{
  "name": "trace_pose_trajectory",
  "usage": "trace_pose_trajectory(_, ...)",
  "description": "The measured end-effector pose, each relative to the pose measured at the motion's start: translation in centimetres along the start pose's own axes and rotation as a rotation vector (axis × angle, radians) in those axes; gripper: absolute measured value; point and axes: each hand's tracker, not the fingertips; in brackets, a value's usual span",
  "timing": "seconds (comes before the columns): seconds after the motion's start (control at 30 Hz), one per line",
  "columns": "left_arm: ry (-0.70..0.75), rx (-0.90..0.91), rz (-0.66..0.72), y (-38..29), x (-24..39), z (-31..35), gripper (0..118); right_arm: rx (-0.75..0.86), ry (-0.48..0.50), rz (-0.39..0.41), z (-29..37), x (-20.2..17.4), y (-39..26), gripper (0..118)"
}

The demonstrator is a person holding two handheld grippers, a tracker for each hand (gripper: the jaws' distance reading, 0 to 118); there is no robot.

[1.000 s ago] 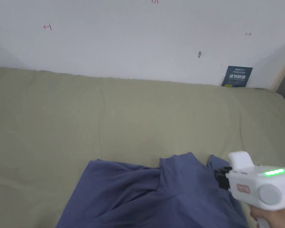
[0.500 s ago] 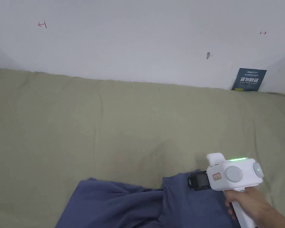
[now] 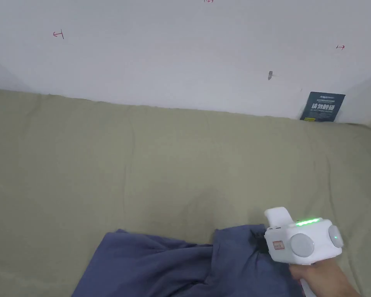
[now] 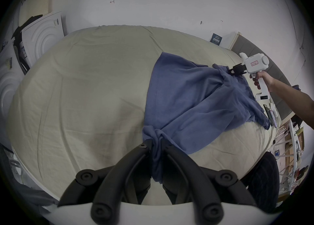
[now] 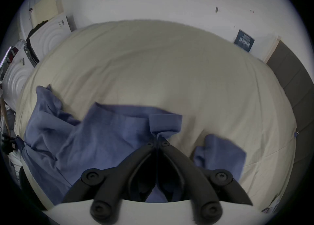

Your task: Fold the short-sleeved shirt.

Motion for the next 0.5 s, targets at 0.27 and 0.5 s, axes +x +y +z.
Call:
trace_pose_trajectory(0.27, -0.034, 0.183, 0.077, 4.3, -0.9, 2.6, 8, 0.232, 0.039, -0.082, 10.9, 1.3, 3.9, 1)
trace_pose_trajectory(0.5, -0.100, 0.363, 0.065, 11.0, -1.1, 6.7, 8, 0.430, 0.049, -0.099, 24.7, 1.7, 7.8, 1)
